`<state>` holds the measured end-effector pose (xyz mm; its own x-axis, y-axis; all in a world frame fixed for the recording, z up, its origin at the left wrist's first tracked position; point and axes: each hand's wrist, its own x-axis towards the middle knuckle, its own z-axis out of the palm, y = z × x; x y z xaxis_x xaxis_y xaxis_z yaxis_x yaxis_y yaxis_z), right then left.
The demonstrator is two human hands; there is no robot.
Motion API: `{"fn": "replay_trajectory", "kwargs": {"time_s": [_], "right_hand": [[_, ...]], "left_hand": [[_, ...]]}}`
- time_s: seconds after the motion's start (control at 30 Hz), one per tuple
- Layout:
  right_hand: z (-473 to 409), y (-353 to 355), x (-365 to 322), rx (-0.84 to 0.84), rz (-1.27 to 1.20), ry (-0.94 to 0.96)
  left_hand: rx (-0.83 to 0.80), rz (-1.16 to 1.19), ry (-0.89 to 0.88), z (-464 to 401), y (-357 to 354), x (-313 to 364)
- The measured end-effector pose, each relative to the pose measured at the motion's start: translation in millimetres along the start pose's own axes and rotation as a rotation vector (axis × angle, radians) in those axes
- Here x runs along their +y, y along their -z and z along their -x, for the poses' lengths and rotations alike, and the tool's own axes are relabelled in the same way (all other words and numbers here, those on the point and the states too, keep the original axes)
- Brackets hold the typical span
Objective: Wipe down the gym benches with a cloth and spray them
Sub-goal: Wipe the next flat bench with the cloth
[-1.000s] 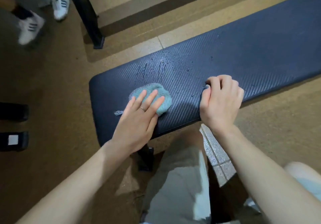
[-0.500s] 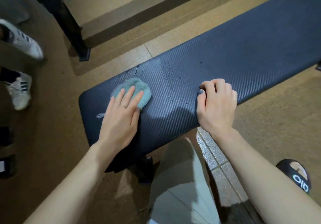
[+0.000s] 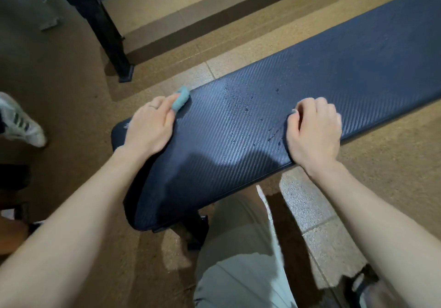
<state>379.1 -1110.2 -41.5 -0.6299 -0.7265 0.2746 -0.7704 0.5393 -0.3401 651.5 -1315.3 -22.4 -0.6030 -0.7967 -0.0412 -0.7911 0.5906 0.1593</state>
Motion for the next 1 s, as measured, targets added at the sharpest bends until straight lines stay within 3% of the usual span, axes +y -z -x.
{"fn": "replay_trajectory", "kwargs": {"time_s": [0.13,0.33,0.43,0.63,0.73,1.0], "right_hand": [[0.2,-6.1,-4.2,0.005,0.054,-0.026],[-0.5,-5.4,-4.1,0.007,0.052,-0.026],[0.2,-5.7,2.3,0.006,0.046,0.0],[-10.1,-2.1,14.8,0.014,-0.006,0.05],[-25.3,0.7,36.0,0.074,-0.029,-0.061],[-25.5,-7.8,44.2,0.099,-0.001,-0.098]], "left_hand": [[0.001,0.0,0.194,-8.1,5.1,8.6],[0.035,-0.031,0.043,-72.6,-21.1,123.5],[0.004,-0.051,-0.043,-75.3,-26.4,124.4],[-0.081,0.012,-0.265,93.1,-23.9,91.0],[-0.083,0.001,-0.296,157.5,-26.0,105.9],[-0.016,-0.077,-0.38,48.8,-46.9,181.6]]}}
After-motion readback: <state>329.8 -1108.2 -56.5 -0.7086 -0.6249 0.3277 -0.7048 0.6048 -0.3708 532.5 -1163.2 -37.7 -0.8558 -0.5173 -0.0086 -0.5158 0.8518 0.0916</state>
